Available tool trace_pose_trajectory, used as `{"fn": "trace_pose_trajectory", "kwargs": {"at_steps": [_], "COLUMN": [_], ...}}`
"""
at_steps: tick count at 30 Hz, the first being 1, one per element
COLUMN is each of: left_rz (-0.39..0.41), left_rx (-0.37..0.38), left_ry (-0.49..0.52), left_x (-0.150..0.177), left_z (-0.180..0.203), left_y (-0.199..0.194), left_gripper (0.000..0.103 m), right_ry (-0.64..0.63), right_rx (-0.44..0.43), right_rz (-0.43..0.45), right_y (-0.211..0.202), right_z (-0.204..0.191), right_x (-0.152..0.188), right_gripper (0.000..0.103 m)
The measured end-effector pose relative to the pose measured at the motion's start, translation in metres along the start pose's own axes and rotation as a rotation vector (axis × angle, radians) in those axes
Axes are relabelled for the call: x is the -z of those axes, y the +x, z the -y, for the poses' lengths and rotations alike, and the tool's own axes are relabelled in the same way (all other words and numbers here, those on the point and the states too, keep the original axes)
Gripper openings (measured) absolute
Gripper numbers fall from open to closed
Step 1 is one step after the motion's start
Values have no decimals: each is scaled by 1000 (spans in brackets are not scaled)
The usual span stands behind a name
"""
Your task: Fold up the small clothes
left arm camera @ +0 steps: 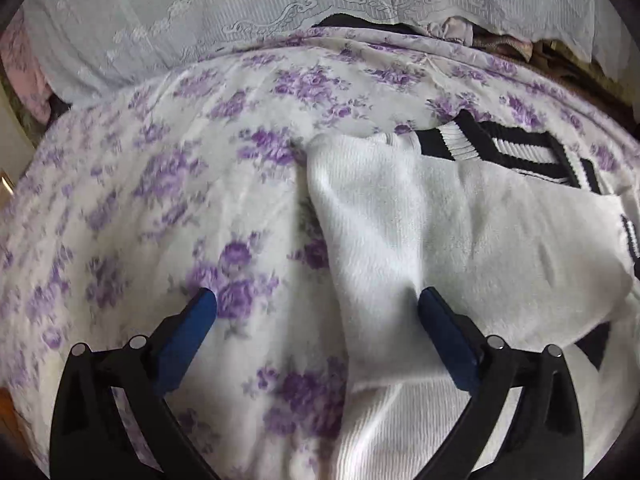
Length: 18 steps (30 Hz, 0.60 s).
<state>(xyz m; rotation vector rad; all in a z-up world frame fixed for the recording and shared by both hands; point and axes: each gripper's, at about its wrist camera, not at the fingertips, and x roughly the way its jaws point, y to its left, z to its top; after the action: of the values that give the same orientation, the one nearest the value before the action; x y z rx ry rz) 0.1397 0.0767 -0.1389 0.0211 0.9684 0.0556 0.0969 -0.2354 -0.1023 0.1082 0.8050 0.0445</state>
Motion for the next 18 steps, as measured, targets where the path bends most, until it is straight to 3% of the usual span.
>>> {"fn": "trace_pose_trajectory", "kwargs": {"at_steps": [5,18], "left_rz": [9,38], "left_rx": [21,-29], "left_ry": [35,156], "left_x": [35,123], "left_z": [0,16], "left_y": [-25,-84], "left_gripper": [98,98], "right_ry": [36,2], "right_rx": [-24,-20], "right_rz": [-28,-58], "right_y": [-21,-80], "right_z": [6,-6], "right_x": [24,92], "right_gripper": [82,85]}}
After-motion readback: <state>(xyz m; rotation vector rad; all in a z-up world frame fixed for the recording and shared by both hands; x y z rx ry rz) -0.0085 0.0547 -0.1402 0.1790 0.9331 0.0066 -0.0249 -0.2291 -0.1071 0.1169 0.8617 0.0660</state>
